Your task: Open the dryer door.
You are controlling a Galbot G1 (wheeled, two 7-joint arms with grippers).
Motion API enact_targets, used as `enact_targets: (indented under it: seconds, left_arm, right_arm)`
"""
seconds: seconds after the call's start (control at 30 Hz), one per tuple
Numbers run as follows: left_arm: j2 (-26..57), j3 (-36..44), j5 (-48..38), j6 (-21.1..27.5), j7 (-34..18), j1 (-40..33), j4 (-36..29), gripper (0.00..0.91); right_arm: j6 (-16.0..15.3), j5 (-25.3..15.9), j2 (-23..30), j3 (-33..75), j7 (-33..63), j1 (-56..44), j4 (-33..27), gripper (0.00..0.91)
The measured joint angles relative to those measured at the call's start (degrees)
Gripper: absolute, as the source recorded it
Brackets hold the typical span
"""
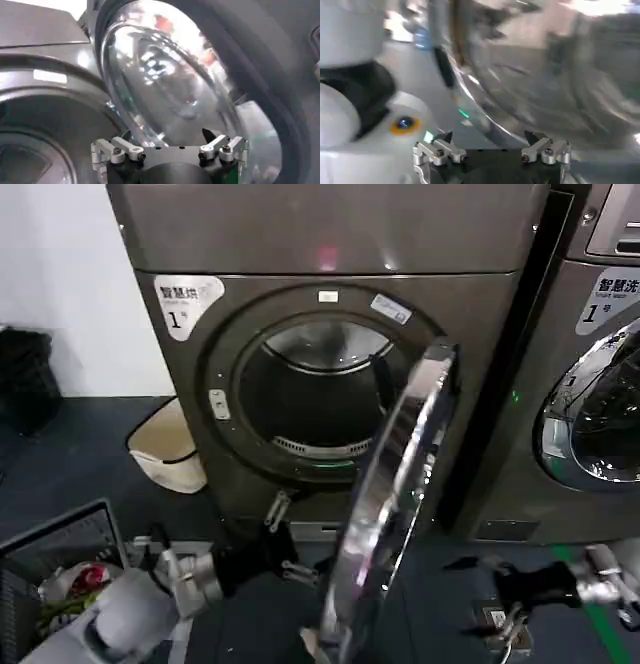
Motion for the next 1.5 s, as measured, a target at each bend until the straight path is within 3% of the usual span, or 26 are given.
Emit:
enact_targets:
  seconds: [0.23,0.47,0.6,0.77,1.0,1.5]
  left_arm:
    - [-1.79,6.07,0.91,0.12,-0.34,-5.11,0.53,0.907]
    - [-4.26,12.82,1.26,0.48,-0.71,-10.88,1.96,0.907]
    - [-6.21,16.85,1.24,0.62,-0.86,-14.82,3.24,0.907]
    - [-9.26,22.02,0.99,0.61,-1.36,-19.75,5.75,0.907]
    - [-13.85,27.56,1.28,0.65,-1.41,-24.75,9.21,0.907]
    - [-23.36,33.25,4.01,1.24,-1.75,-29.68,17.48,0.907]
  right_arm:
    - [7.08,-6.1,3.96,15.24,9.23,-8.06,-15.78,0.907]
    - [7.25,-12.62,8.86,32.68,20.12,-18.2,-27.21,0.907]
    - [5.76,-15.39,11.53,41.22,26.52,-24.36,-29.35,0.907]
    - [2.38,-19.28,15.33,52.63,35.22,-31.96,-28.31,0.907]
    - [-2.04,-26.27,22.32,65.73,47.14,-43.01,-22.17,0.907]
    - [-11.51,-36.18,36.48,83.08,55.35,-54.13,-12.83,0.907]
